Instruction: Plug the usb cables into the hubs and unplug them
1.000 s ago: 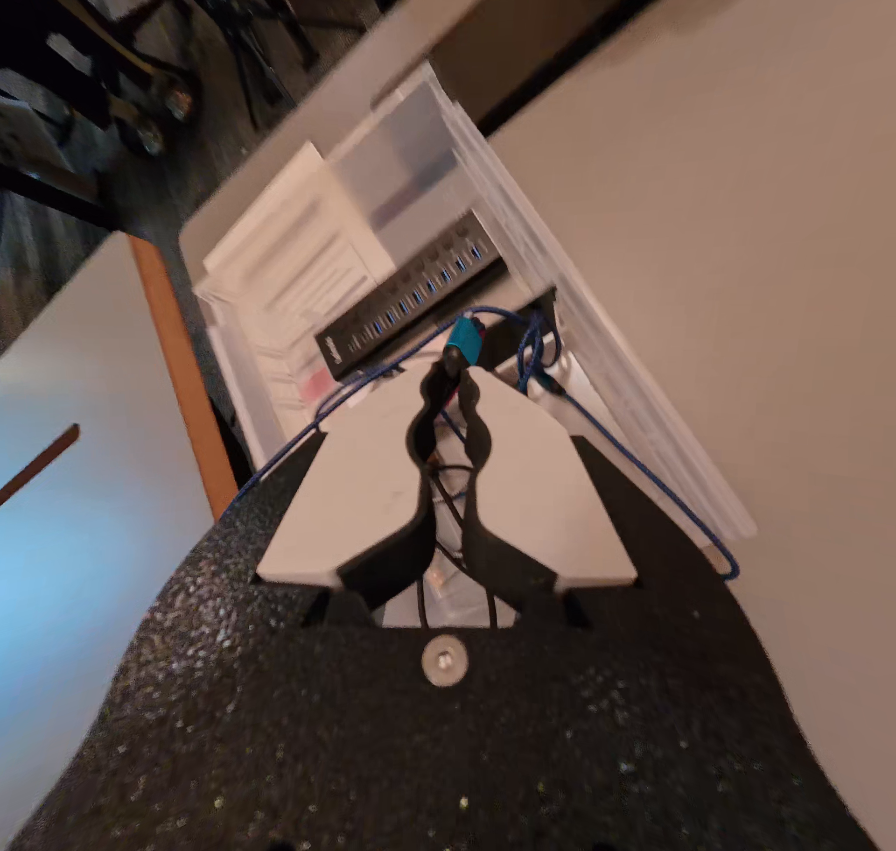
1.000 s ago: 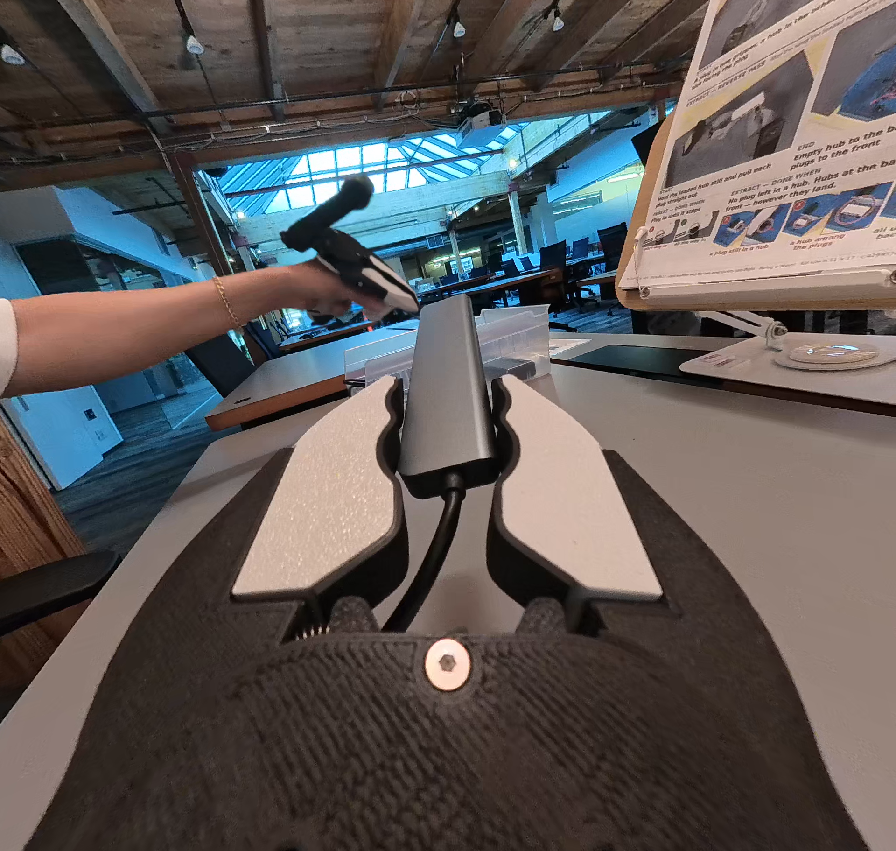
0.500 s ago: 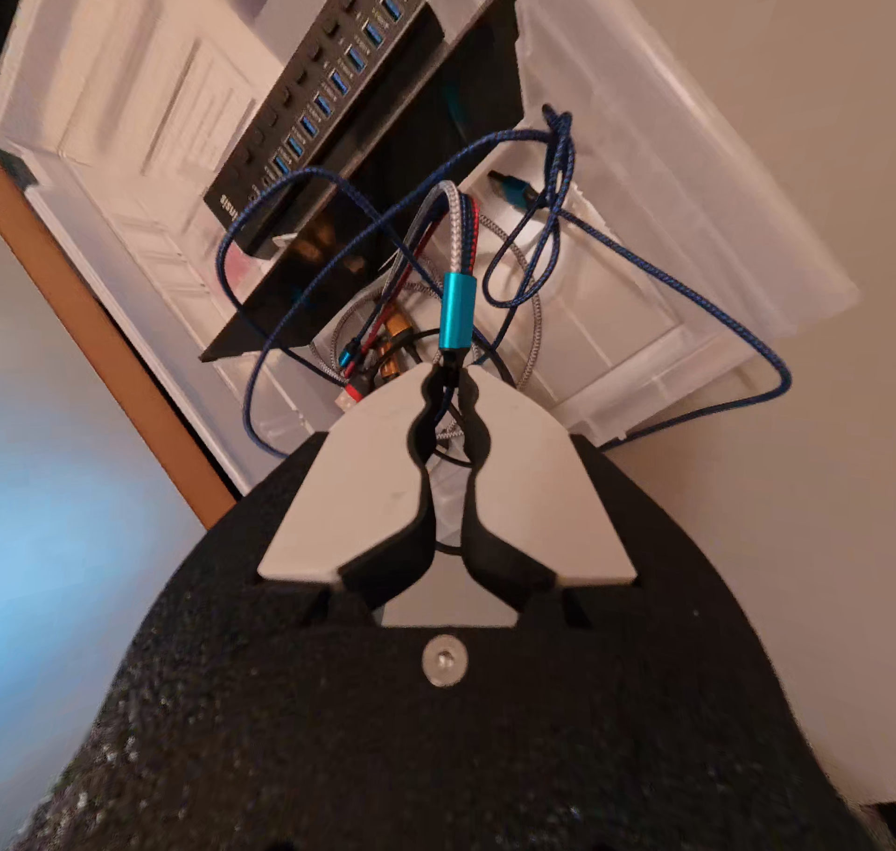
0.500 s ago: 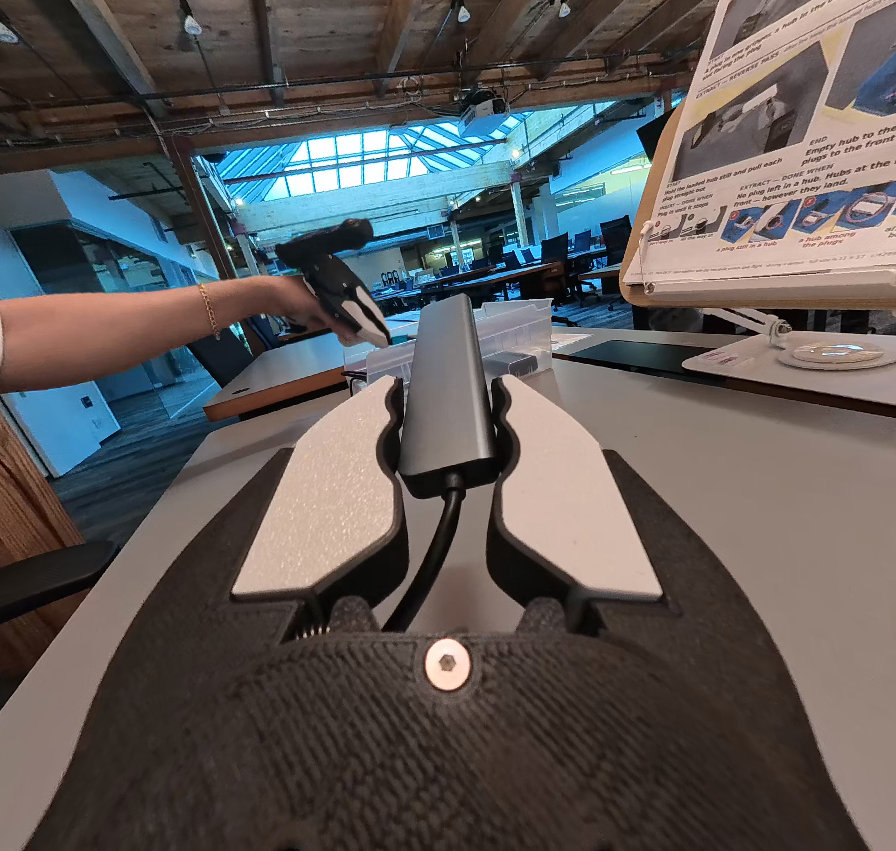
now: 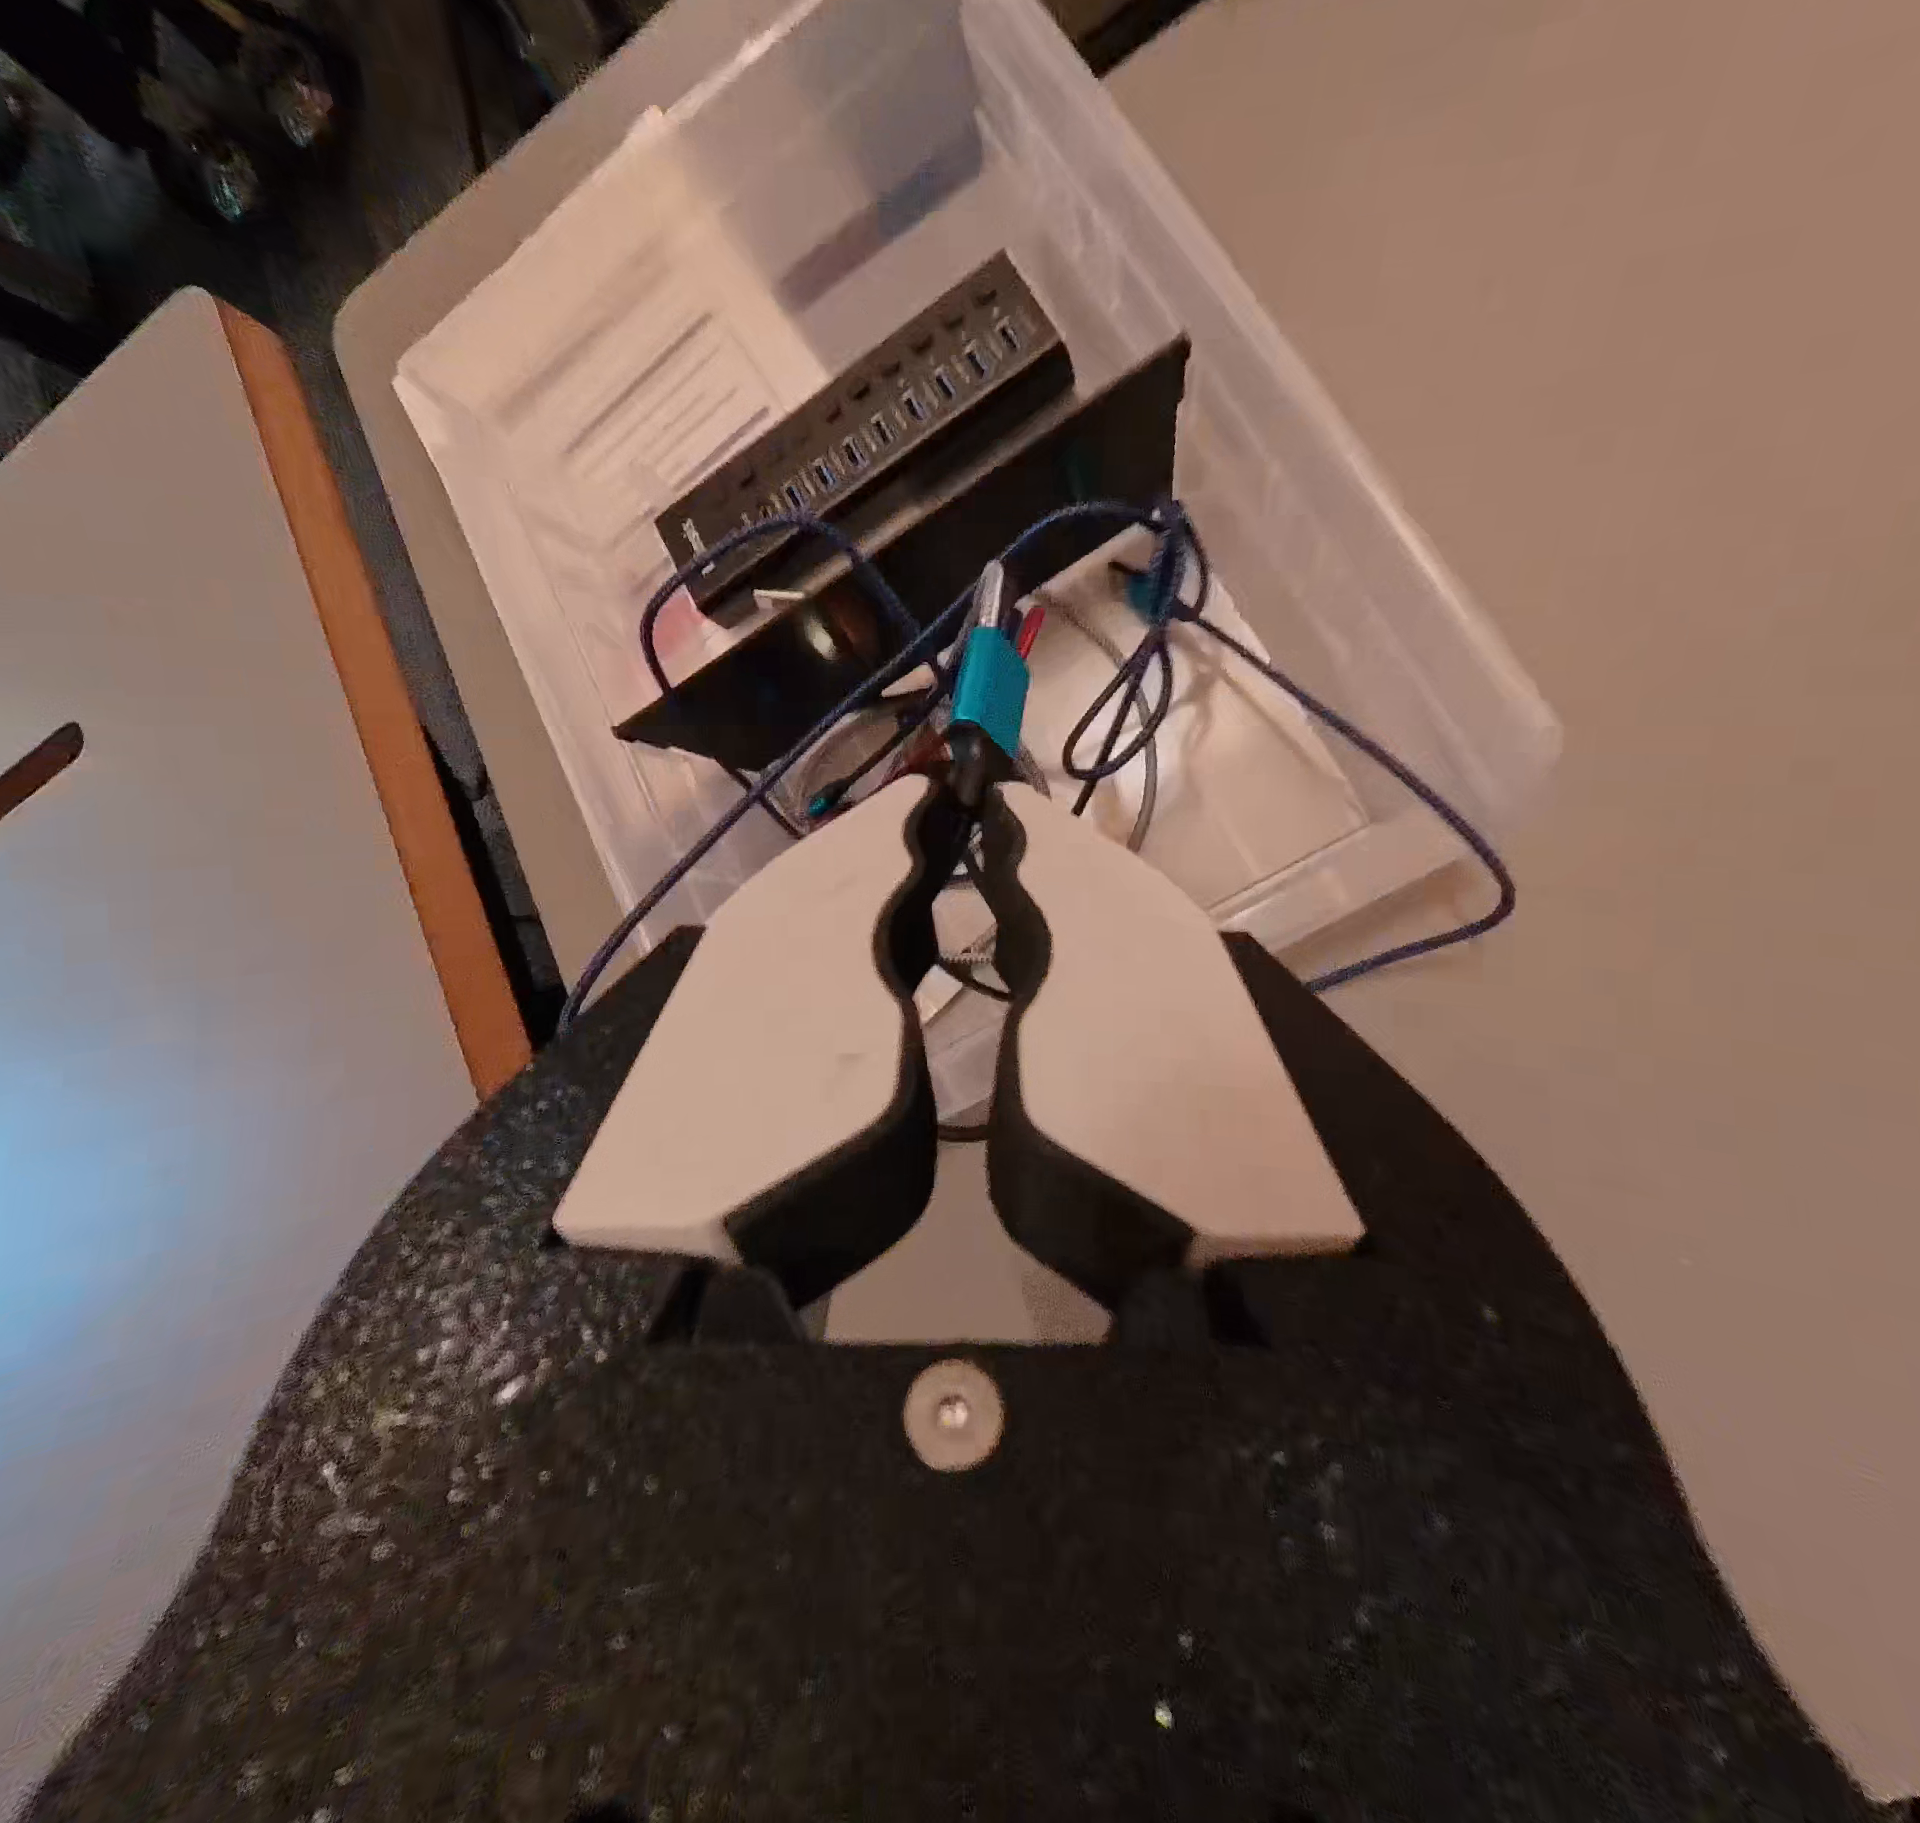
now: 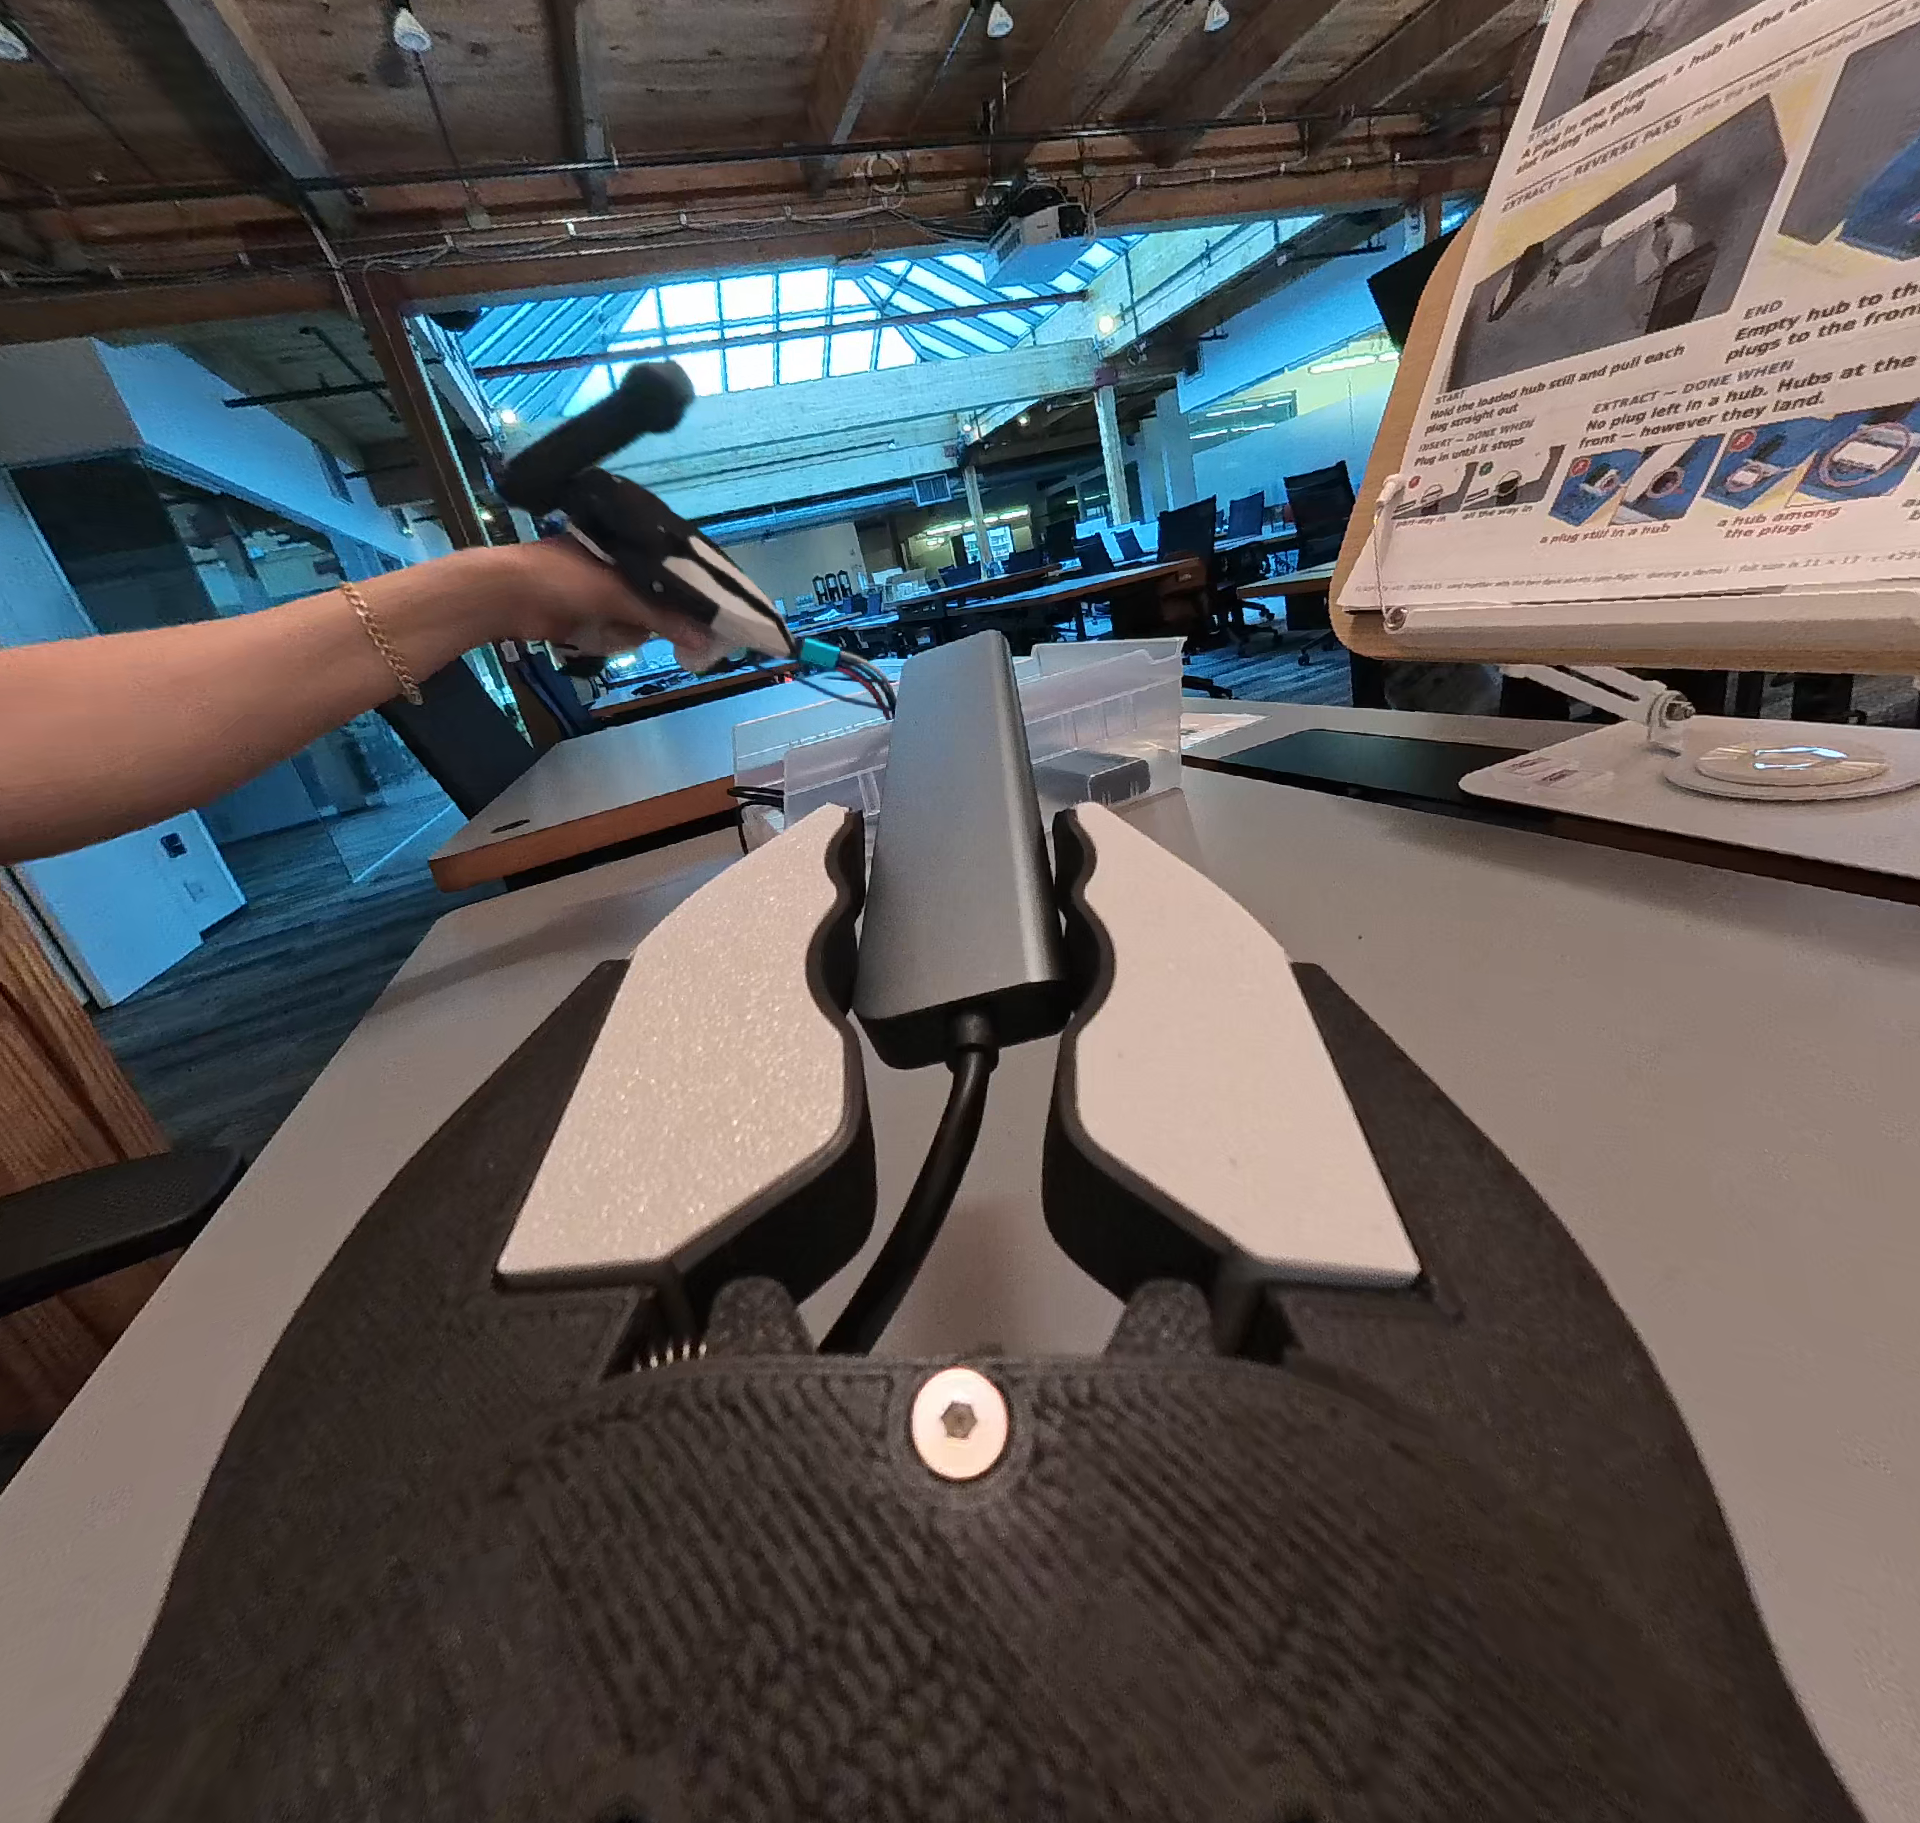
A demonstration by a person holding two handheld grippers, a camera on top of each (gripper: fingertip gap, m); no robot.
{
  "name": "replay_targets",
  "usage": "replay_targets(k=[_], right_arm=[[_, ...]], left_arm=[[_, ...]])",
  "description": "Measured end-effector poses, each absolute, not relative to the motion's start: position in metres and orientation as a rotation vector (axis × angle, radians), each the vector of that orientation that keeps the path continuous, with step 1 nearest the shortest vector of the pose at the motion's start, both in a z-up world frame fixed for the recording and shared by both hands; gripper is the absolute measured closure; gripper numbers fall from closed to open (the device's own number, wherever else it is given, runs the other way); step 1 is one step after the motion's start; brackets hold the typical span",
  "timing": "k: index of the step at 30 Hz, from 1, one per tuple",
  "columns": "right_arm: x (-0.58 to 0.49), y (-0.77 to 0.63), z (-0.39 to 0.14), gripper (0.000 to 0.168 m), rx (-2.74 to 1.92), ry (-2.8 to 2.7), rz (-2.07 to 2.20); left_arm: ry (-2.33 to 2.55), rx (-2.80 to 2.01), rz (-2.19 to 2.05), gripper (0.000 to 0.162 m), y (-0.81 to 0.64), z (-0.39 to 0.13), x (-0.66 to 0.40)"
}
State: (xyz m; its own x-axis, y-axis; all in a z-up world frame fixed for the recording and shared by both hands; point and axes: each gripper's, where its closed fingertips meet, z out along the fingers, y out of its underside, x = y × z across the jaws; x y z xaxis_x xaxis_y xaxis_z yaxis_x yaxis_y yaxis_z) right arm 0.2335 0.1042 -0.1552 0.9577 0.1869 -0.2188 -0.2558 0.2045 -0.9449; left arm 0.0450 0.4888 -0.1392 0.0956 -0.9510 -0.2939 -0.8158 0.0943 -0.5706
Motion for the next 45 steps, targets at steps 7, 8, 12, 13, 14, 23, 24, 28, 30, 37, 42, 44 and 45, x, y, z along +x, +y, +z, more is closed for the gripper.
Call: replay_targets(k=[7, 8, 12, 13, 14, 23, 24, 28, 30, 37, 42, 44, 45], right_arm=[[0.234, 0.104, -0.155, 0.133, -1.329, 0.063, 0.308], [0.234, 0.105, -0.155, 0.133, -1.331, 0.062, 0.309], [0.233, 0.105, -0.156, 0.133, -1.335, 0.059, 0.308], [0.233, 0.105, -0.156, 0.133, -1.336, 0.059, 0.307], [0.233, 0.105, -0.156, 0.133, -1.337, 0.058, 0.307], [0.234, 0.105, -0.156, 0.133, -1.333, 0.064, 0.314], [0.234, 0.105, -0.156, 0.133, -1.332, 0.065, 0.314], [0.234, 0.105, -0.156, 0.133, -1.332, 0.067, 0.318], [0.234, 0.105, -0.156, 0.133, -1.333, 0.066, 0.323], [0.234, 0.105, -0.156, 0.133, -1.331, 0.066, 0.320], [0.234, 0.105, -0.156, 0.133, -1.336, 0.064, 0.323], [0.234, 0.105, -0.156, 0.133, -1.335, 0.067, 0.325], [0.234, 0.105, -0.156, 0.133, -1.335, 0.068, 0.326]], left_arm=[[1.956, -1.608, -0.275, 0.157, 0.472, -0.147, 0.037], [2.042, -1.620, -0.254, 0.157, 0.465, -0.162, 0.032], [2.300, -1.640, -0.170, 0.157, 0.448, -0.204, 0.011], [2.330, -1.629, -0.221, 0.156, 0.441, -0.205, 0.012], [2.333, -1.601, -0.308, 0.156, 0.434, -0.201, 0.016], [2.129, -1.437, -0.440, 0.157, 0.435, -0.151, 0.049], [2.152, -1.419, -0.413, 0.157, 0.433, -0.146, 0.046], [2.338, -1.436, -0.143, 0.157, 0.440, -0.153, 0.019], [2.437, -1.426, 0.132, 0.157, 0.458, -0.174, 0.001], [2.592, -1.533, -0.153, 0.157, 0.435, -0.210, -0.018], [2.512, -1.568, -0.554, 0.156, 0.410, -0.186, -0.009], [2.543, -1.619, -0.549, 0.156, 0.407, -0.183, -0.017], [2.576, -1.635, -0.447, 0.157, 0.413, -0.188, -0.024]])
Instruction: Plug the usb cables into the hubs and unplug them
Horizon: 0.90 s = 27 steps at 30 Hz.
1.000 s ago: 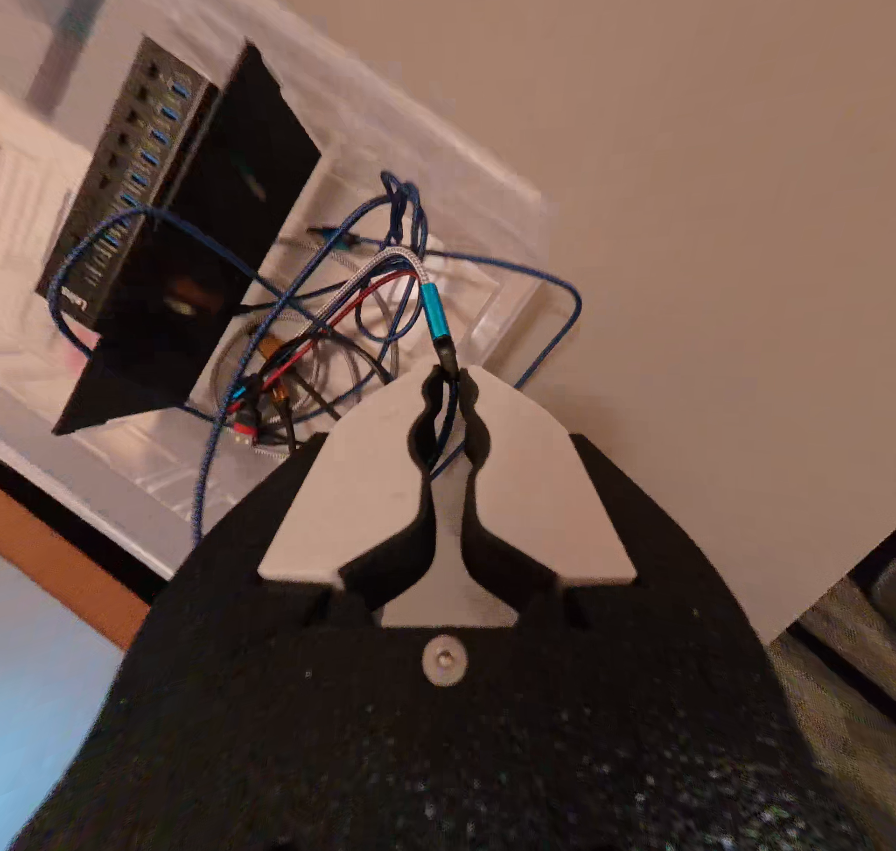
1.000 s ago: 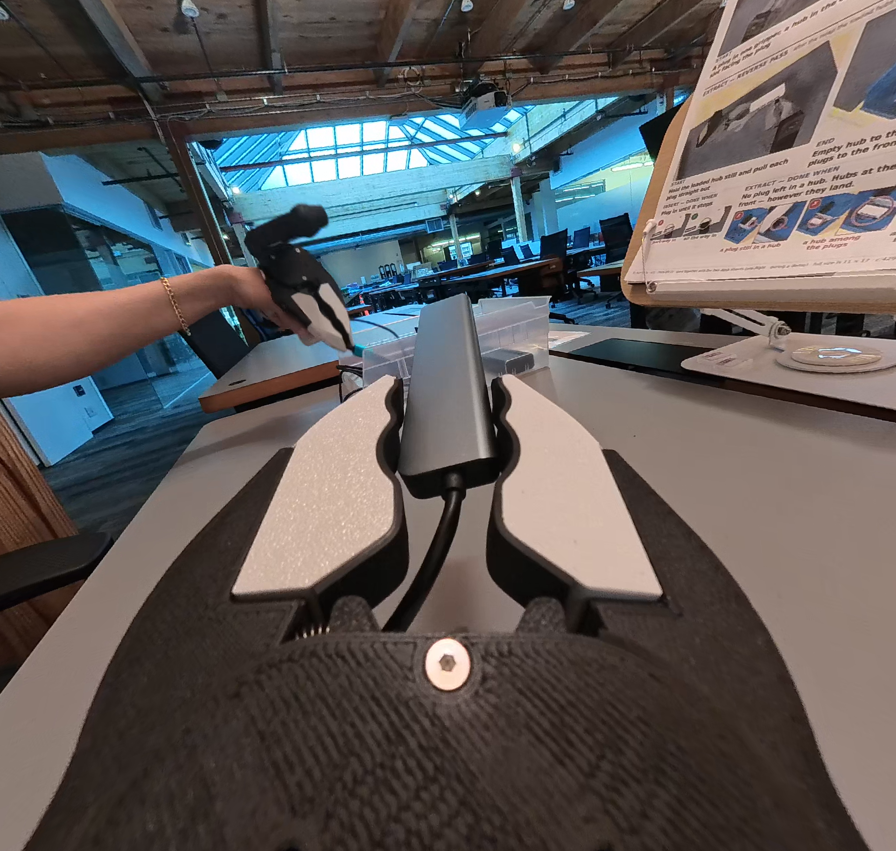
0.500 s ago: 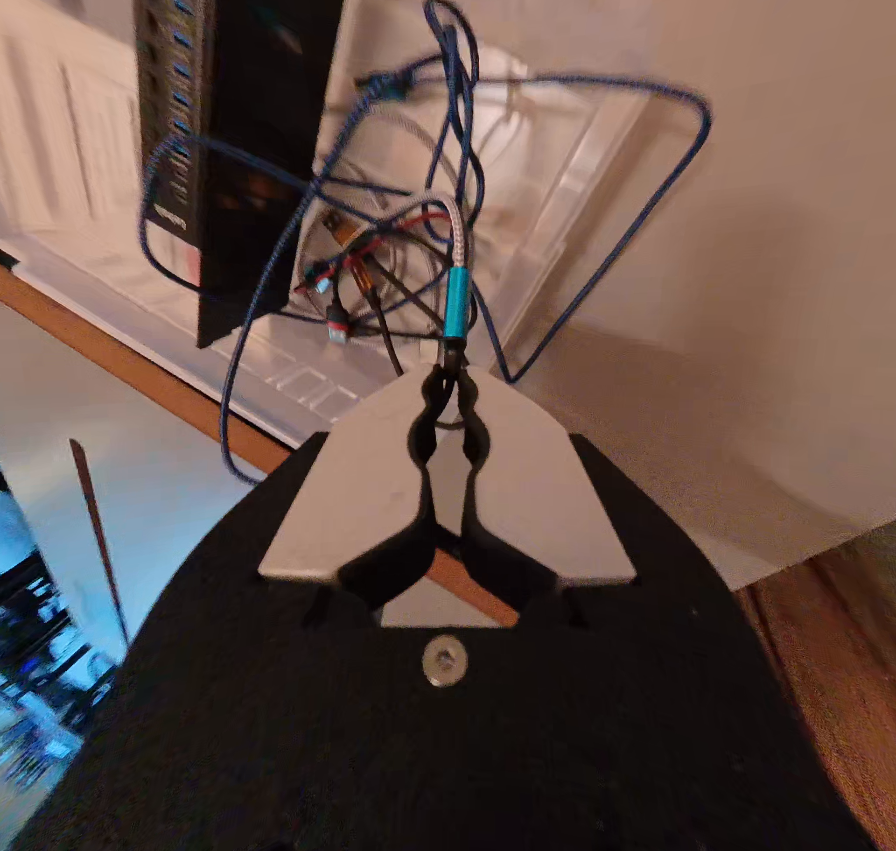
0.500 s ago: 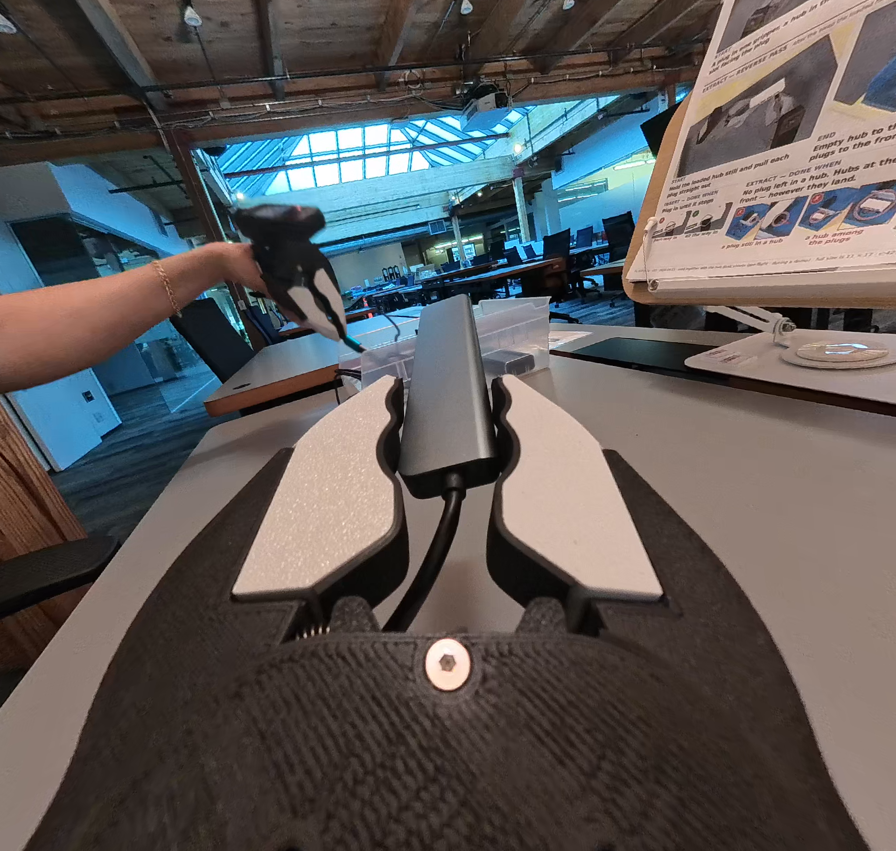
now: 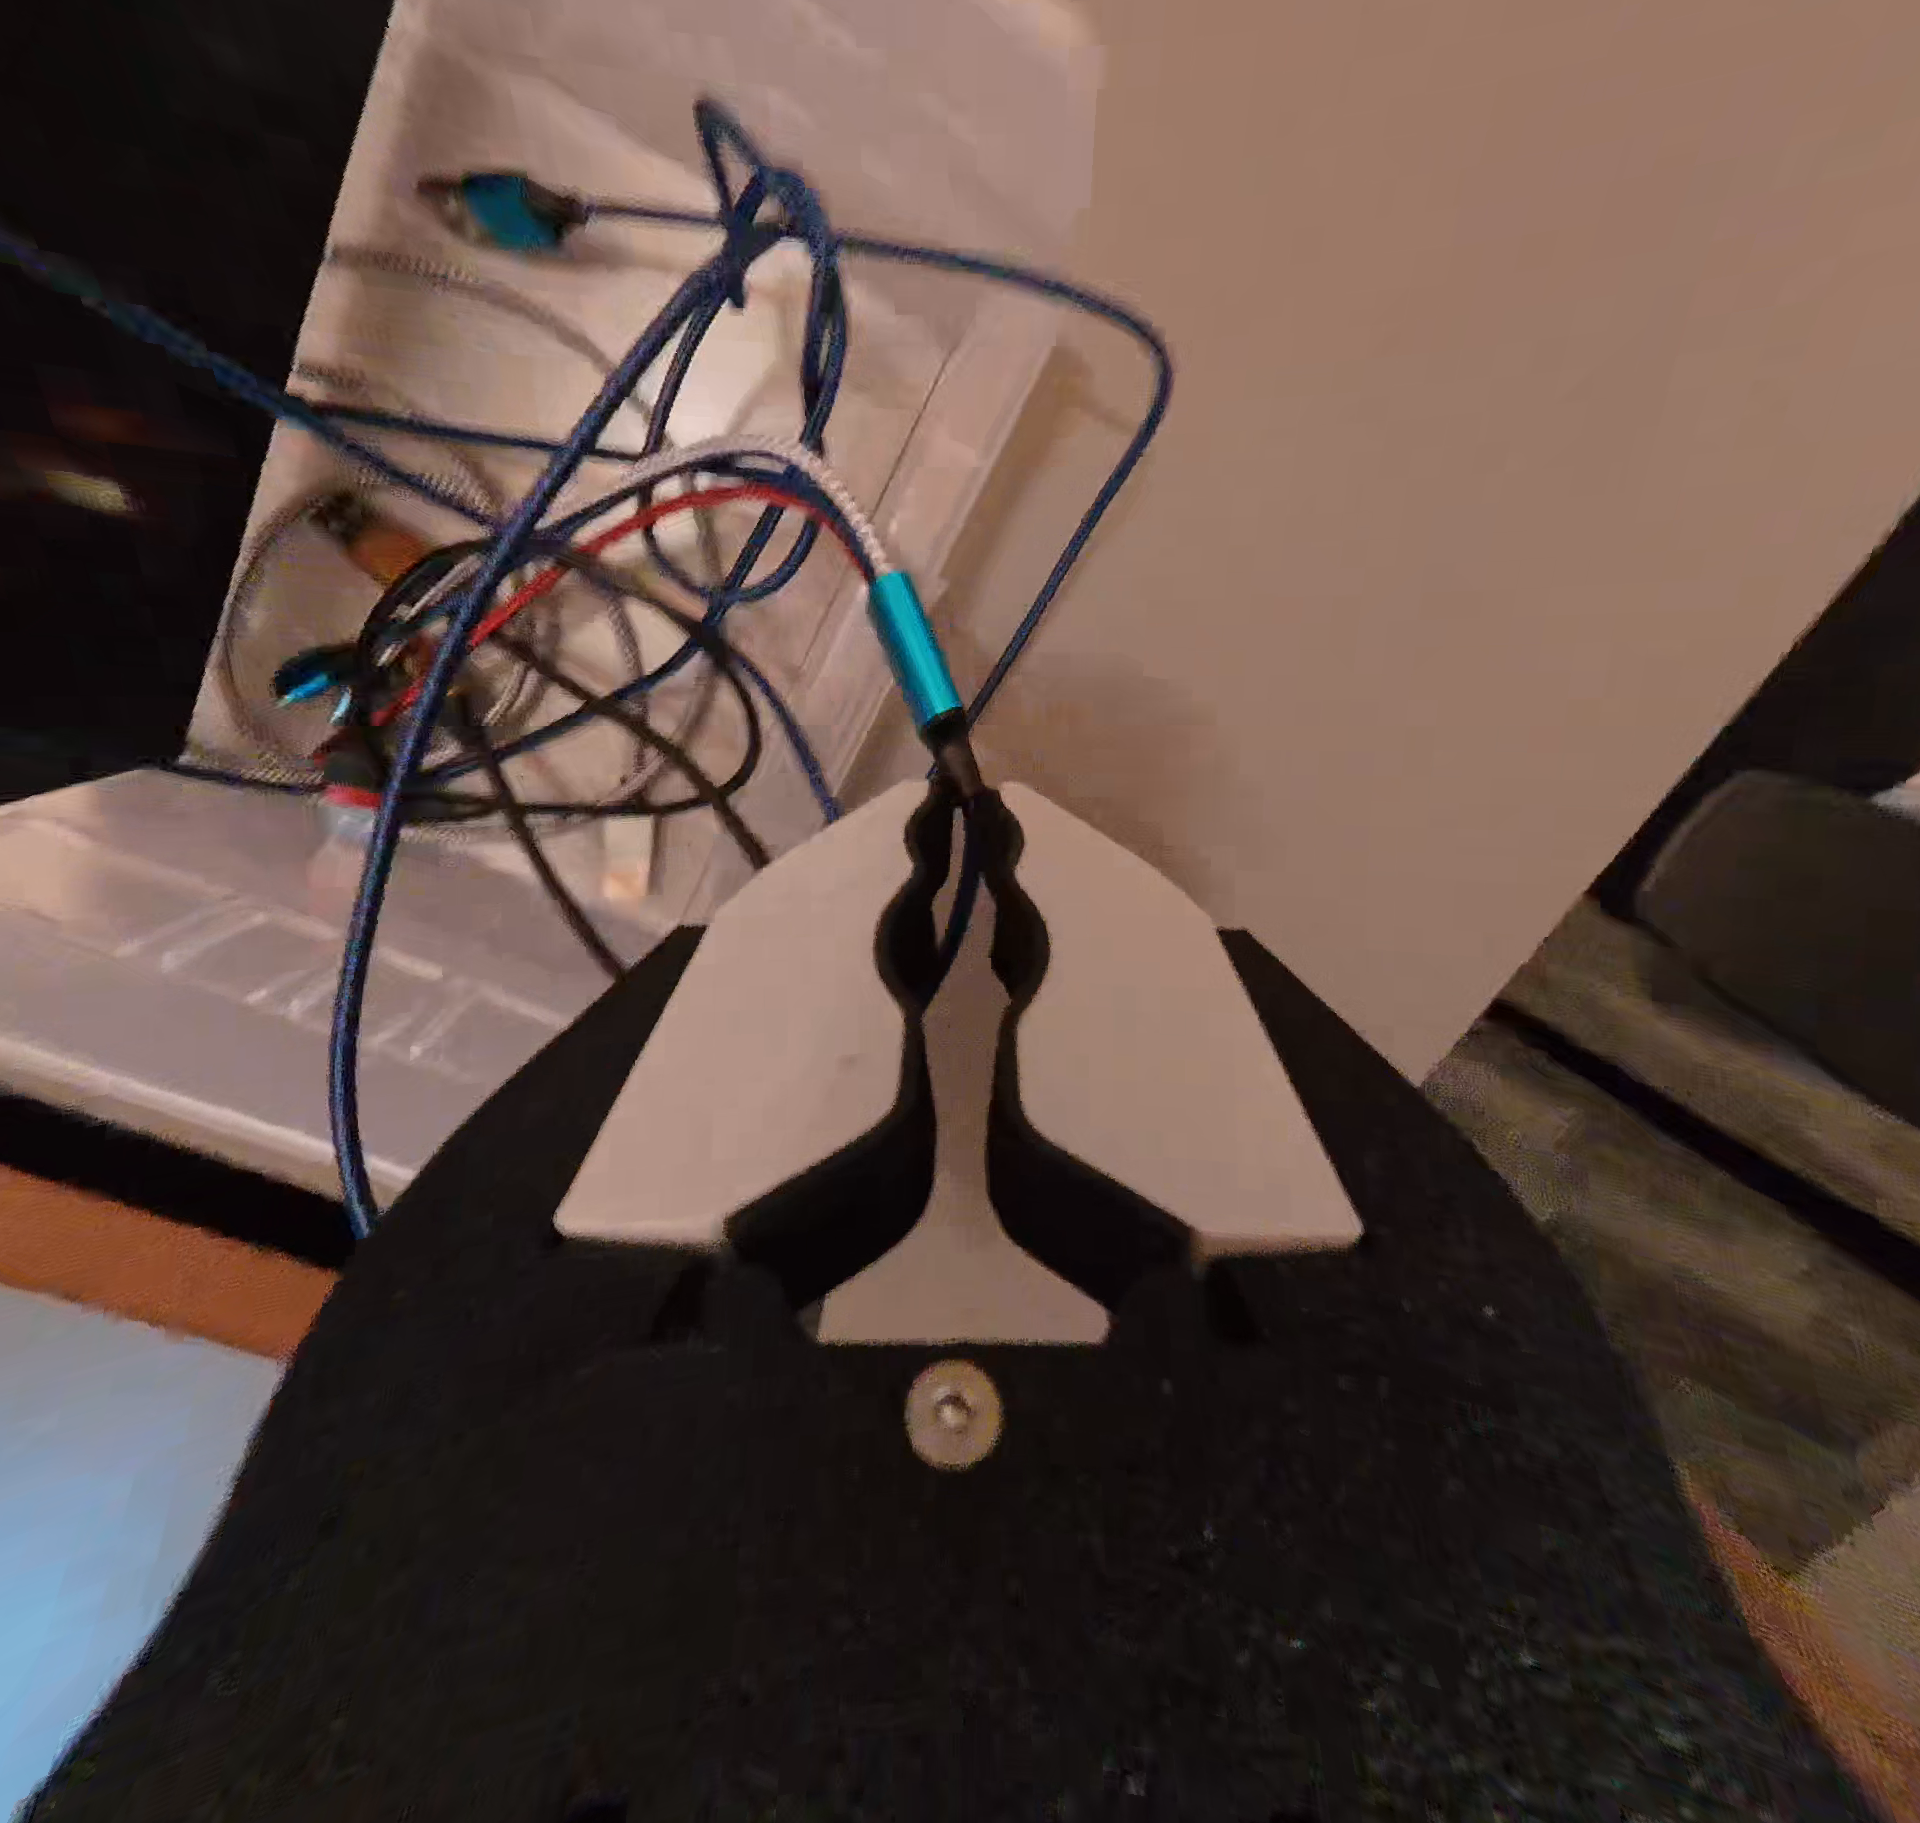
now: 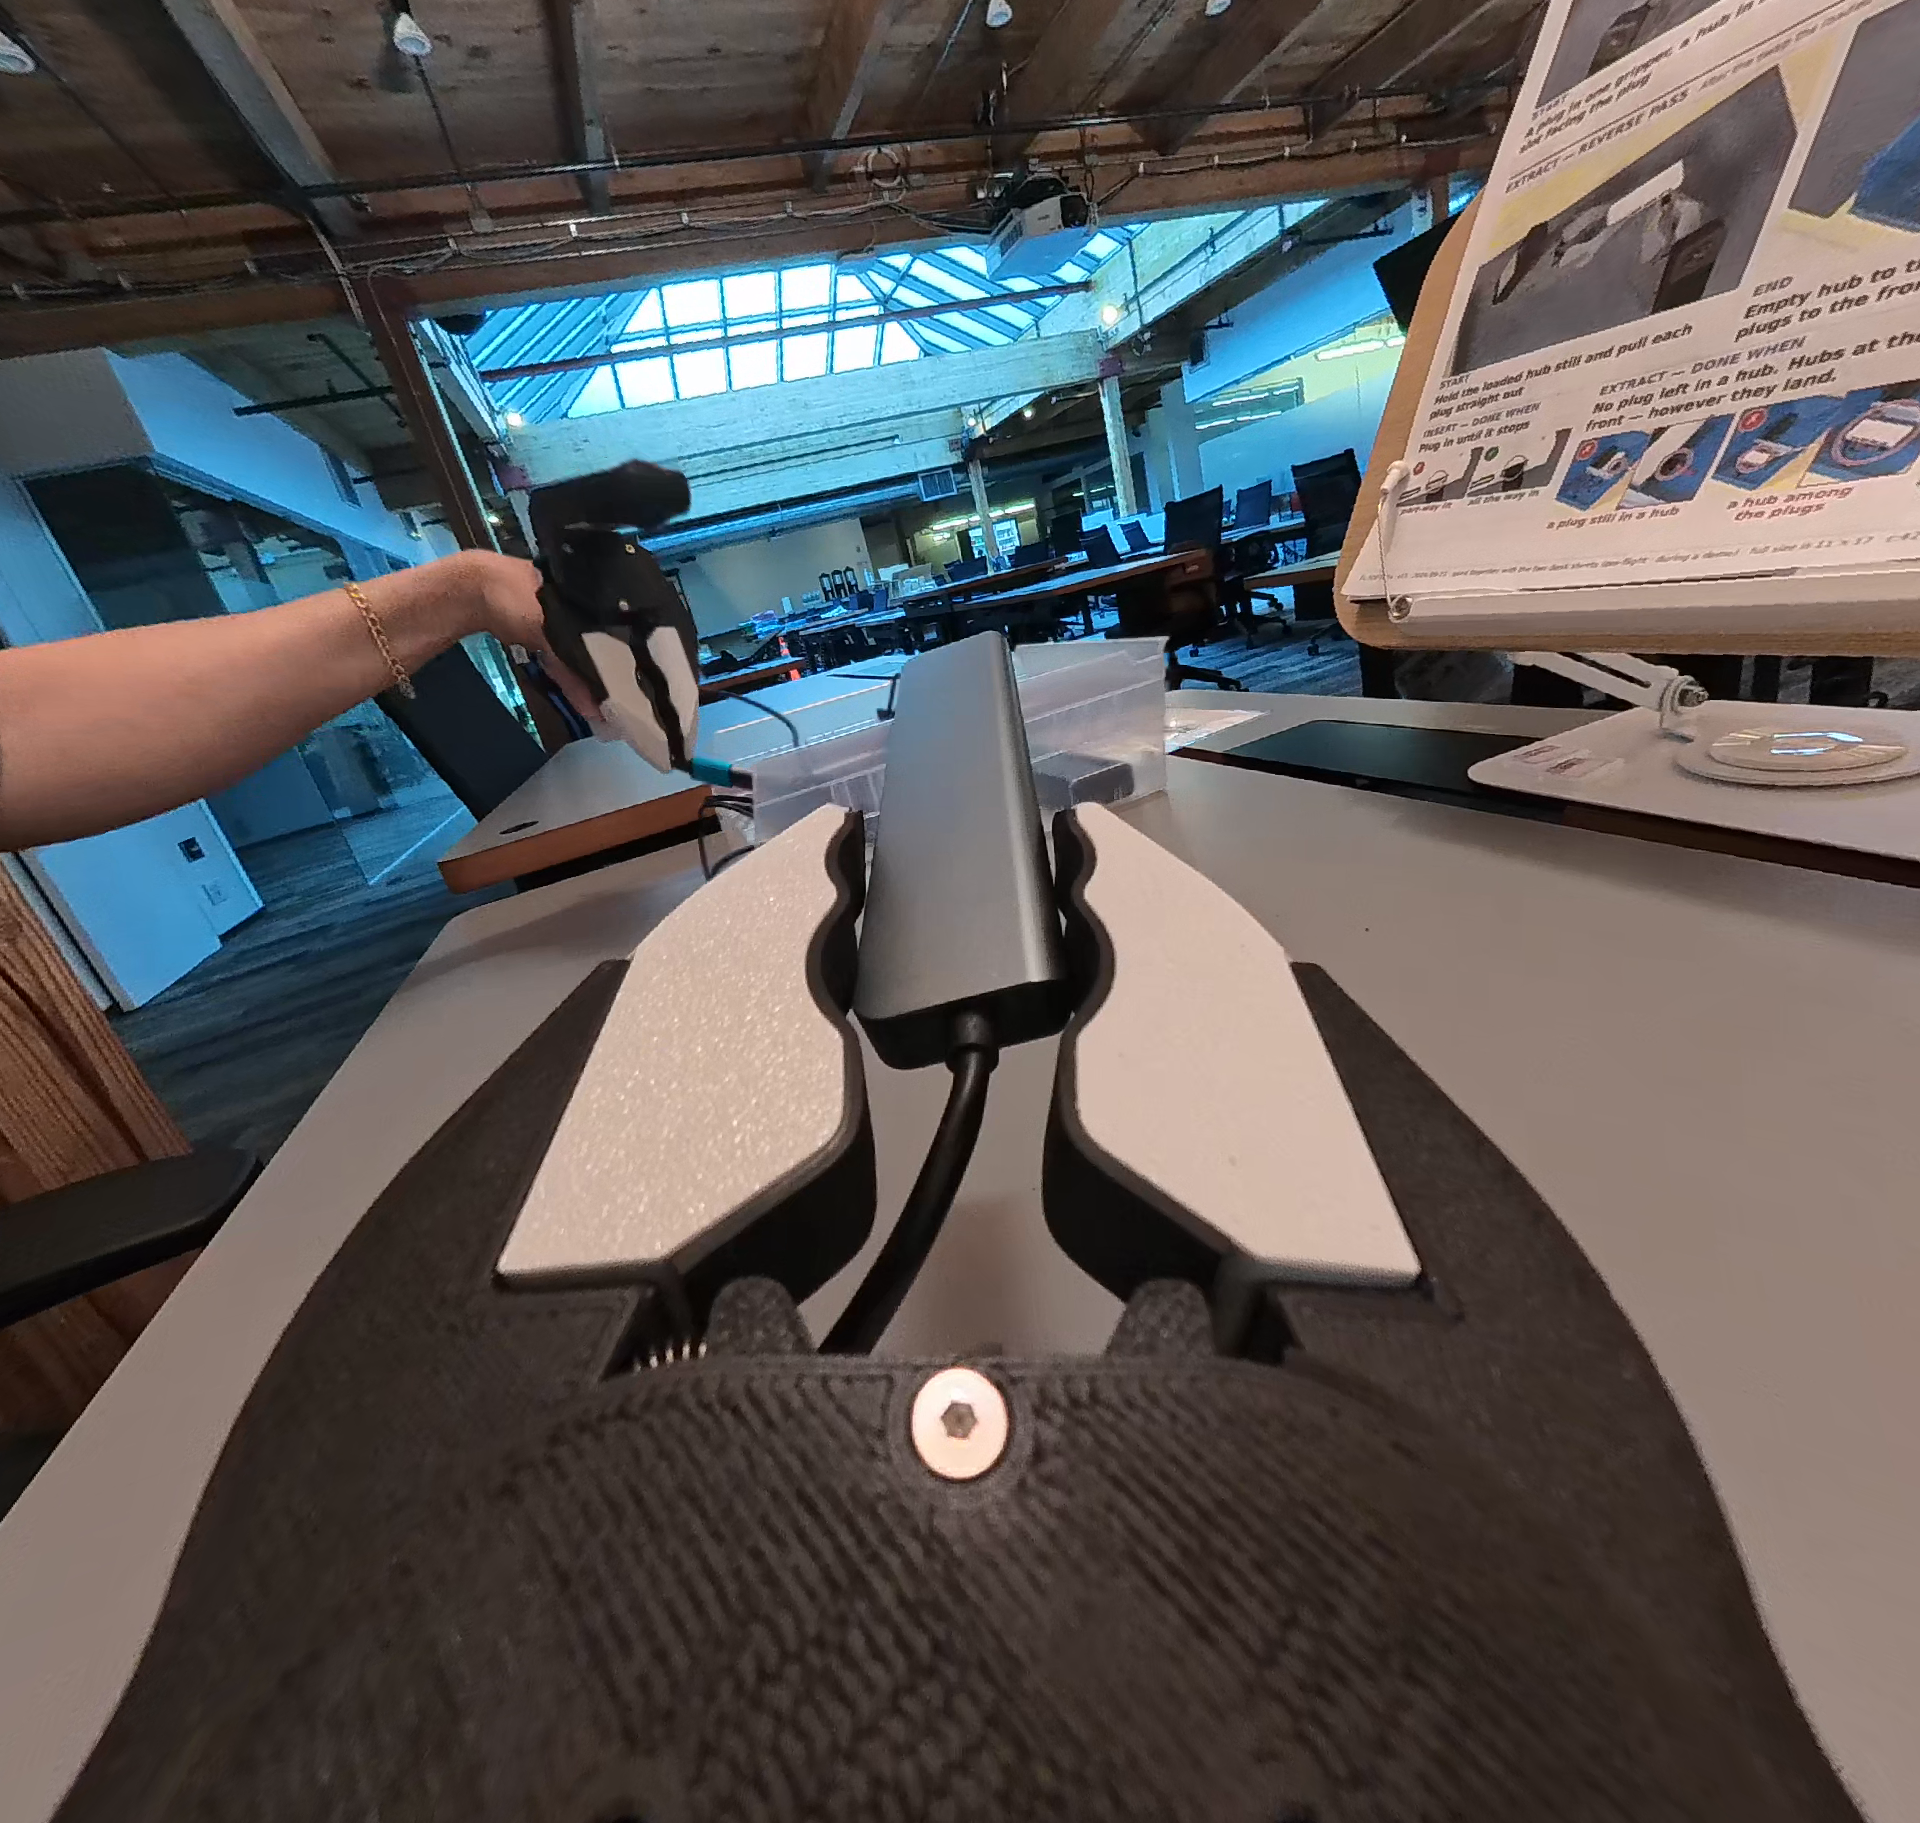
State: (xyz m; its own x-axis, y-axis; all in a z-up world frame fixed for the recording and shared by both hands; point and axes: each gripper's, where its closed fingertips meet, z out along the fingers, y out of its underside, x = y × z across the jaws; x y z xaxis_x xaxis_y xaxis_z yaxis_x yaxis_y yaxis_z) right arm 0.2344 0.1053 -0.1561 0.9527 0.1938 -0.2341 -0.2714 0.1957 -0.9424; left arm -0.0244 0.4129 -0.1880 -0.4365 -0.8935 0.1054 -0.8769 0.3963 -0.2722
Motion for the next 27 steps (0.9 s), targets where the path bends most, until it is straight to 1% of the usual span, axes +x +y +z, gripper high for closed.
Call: replay_targets(k=[2, 4, 5, 8, 11, 14, 15, 17, 19, 21, 24, 27], right_arm=[[0.234, 0.105, -0.156, 0.133, -1.337, 0.068, 0.328], [0.234, 0.106, -0.157, 0.133, -1.340, 0.066, 0.328], [0.234, 0.106, -0.157, 0.133, -1.341, 0.064, 0.327], [0.233, 0.106, -0.157, 0.133, -1.342, 0.062, 0.322], [0.233, 0.106, -0.156, 0.133, -1.340, 0.060, 0.316], [0.233, 0.106, -0.157, 0.133, -1.343, 0.060, 0.321], [0.233, 0.106, -0.157, 0.133, -1.344, 0.060, 0.321], [0.233, 0.106, -0.156, 0.133, -1.342, 0.060, 0.318], [0.233, 0.106, -0.156, 0.133, -1.343, 0.059, 0.318], [0.232, 0.106, -0.157, 0.133, -1.346, 0.058, 0.317], [0.232, 0.107, -0.157, 0.133, -1.349, 0.055, 0.316], [0.232, 0.106, -0.157, 0.133, -1.346, 0.055, 0.313]], left_arm=[[2.608, -1.554, -0.097, 0.157, 0.439, -0.200, -0.033], [2.574, -1.469, 0.103, 0.157, 0.458, -0.202, -0.033], [2.549, -1.481, 0.093, 0.157, 0.458, -0.201, -0.030], [2.594, -1.615, -0.137, 0.158, 0.436, -0.197, -0.033], [2.622, -1.613, 0.046, 0.158, 0.450, -0.197, -0.044], [2.535, -1.449, 0.168, 0.158, 0.468, -0.190, -0.030], [2.513, -1.420, 0.150, 0.158, 0.467, -0.188, -0.026], [2.649, -1.419, -0.039, 0.158, 0.438, -0.195, -0.031], [2.746, -1.421, -0.136, 0.158, 0.419, -0.200, -0.039], [2.750, -1.414, -0.084, 0.159, 0.422, -0.202, -0.039], [2.690, -1.284, 0.157, 0.159, 0.448, -0.202, -0.031], [2.628, -1.272, -0.001, 0.160, 0.443, -0.188, -0.016]])
